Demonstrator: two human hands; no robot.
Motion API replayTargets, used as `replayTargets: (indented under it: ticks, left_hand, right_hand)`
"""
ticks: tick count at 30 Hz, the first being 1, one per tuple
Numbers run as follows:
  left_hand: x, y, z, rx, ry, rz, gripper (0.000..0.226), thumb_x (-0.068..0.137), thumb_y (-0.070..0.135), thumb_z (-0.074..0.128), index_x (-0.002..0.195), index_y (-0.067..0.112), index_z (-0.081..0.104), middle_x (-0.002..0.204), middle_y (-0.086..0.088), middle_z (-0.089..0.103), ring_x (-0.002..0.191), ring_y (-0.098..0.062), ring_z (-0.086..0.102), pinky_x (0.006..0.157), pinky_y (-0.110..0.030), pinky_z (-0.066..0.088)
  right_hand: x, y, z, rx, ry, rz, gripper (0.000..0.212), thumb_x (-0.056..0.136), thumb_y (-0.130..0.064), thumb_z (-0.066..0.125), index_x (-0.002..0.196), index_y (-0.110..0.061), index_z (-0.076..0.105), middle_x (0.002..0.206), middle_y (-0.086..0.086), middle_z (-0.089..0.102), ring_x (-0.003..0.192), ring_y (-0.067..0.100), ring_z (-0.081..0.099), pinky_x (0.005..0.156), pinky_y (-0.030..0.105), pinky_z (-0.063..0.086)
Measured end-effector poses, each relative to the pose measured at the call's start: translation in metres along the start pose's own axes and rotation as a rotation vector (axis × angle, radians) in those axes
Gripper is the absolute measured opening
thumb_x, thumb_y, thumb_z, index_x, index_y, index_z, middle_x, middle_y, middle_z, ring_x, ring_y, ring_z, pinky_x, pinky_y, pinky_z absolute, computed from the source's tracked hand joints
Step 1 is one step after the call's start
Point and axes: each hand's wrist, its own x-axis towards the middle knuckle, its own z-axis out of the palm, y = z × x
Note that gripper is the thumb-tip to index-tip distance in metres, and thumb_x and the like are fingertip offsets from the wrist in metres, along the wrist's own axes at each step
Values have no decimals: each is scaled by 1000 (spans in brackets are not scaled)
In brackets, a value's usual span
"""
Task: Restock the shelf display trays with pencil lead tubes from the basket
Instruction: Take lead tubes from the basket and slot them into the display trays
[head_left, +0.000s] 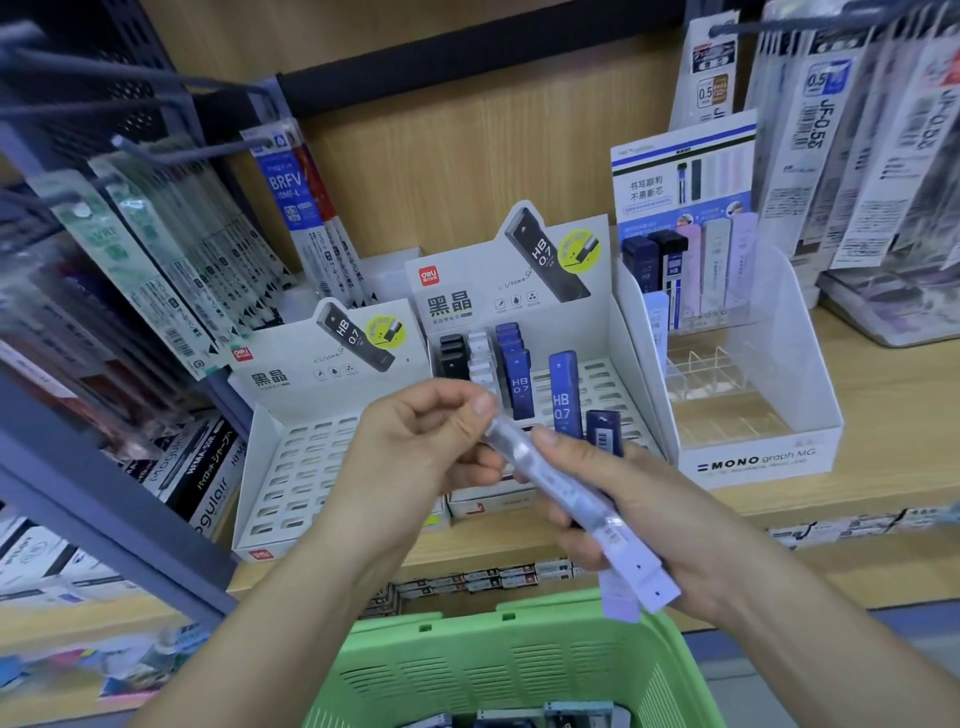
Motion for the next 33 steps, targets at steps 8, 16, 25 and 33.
replayTargets:
  ticks: [8, 16, 25, 33]
  left_hand:
    - [4, 10, -13, -143, 4, -43, 12, 83, -1, 60, 89, 1, 70, 93, -19, 71, 74, -23, 69, 67, -26, 57]
    - [4, 8, -14, -32, -6, -6, 22, 80, -1, 65, 101, 5, 69, 90, -14, 74, 84, -22, 72, 69, -23, 57]
    - [6, 9, -20, 407, 219, 281, 26, 78, 5, 74, 81, 30, 74, 71, 10, 72, 64, -6, 67, 62, -20, 55]
    - [9, -16, -18, 790, 190, 513, 22, 80, 9, 74, 97, 22, 76, 87, 24, 68, 85, 13, 61, 81, -6, 45]
  right_hand:
    - [-1, -6, 4, -369, 116, -280, 41, 50, -41, 84, 76, -18, 62, 59, -2, 56, 47, 15, 48, 50, 27, 43]
    - [2, -2, -1, -401, 56, -220, 24, 76, -17, 82, 83, -15, 60, 61, 3, 66, 48, 15, 50, 49, 23, 43]
    - [12, -3, -15, 284, 280, -47, 21, 86, -30, 68, 83, -9, 65, 59, 3, 56, 40, 10, 45, 34, 18, 35]
    - [14, -1, -15, 312, 236, 8, 27, 87, -35, 67, 72, -14, 58, 54, 0, 48, 39, 12, 44, 36, 19, 36]
